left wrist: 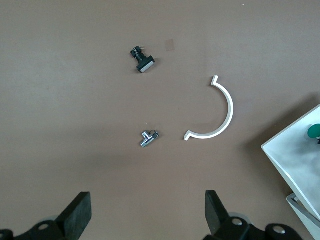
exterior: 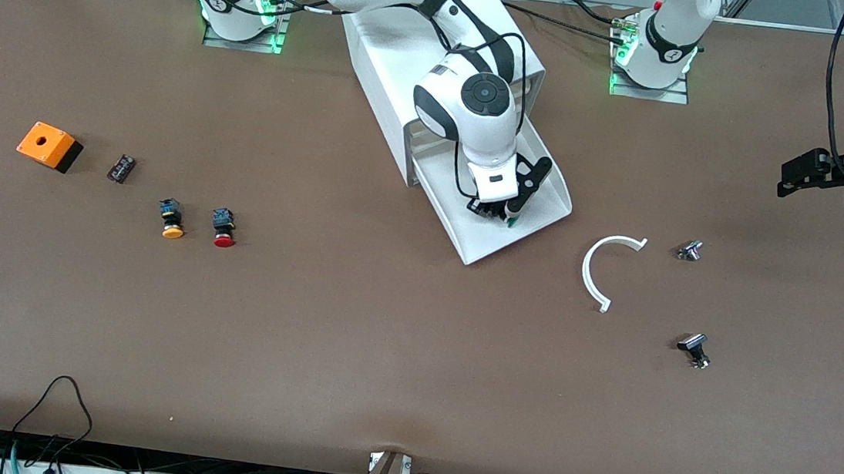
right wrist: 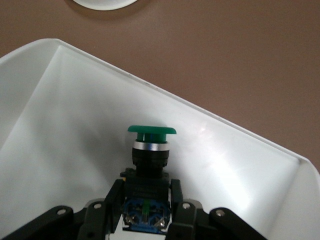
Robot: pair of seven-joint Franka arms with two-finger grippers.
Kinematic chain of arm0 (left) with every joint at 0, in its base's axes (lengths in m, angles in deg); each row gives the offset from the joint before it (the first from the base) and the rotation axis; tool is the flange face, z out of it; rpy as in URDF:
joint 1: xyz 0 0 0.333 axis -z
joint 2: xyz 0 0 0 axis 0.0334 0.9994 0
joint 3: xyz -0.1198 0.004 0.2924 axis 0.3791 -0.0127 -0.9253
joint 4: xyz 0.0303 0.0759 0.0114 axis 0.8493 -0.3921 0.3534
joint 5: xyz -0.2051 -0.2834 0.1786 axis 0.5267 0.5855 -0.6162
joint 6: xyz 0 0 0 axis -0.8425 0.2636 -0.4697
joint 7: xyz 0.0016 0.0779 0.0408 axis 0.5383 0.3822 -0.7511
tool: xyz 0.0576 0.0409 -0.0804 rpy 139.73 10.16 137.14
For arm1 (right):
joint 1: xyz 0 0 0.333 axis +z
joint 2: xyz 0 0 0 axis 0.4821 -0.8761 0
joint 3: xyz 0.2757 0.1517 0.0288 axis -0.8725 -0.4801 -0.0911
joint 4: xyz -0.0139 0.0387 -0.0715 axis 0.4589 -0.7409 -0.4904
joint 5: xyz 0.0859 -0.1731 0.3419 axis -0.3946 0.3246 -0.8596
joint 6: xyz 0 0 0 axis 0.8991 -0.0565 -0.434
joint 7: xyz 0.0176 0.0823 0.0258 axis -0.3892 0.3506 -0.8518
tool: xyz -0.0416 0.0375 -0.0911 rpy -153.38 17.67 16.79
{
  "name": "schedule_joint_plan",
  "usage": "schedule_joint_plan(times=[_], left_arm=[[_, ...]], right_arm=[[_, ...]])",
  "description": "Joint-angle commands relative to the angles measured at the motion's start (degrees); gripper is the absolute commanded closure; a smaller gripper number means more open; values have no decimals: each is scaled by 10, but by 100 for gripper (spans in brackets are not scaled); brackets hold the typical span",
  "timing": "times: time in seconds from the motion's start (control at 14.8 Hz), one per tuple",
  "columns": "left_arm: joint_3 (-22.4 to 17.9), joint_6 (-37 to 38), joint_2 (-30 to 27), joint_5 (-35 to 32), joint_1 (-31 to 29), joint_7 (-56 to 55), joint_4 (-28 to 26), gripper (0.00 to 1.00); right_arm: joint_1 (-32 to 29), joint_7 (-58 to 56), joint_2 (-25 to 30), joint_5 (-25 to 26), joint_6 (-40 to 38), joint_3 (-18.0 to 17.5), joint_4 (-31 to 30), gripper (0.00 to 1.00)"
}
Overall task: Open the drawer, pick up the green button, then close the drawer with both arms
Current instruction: 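Grasp the green push button inside the drawer with the right gripper, then lift the green button out with the right gripper while the left gripper reaches the drawer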
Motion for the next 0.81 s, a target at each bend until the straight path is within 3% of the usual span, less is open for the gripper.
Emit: schedule_joint_plan(times=[0.0,0.27,0.75], left_arm=[[0,9,6,-17,3,-3,11,0],[0,10,8,-17,3,-3,7,0],[-1,10,28,-17,-3,-4,0,0]], right_arm=[[11,5,2,6,-3,10,15,79],[13,5,33,8,-31,14,15,79],[4,-2,113,7,-128,54,15,79]])
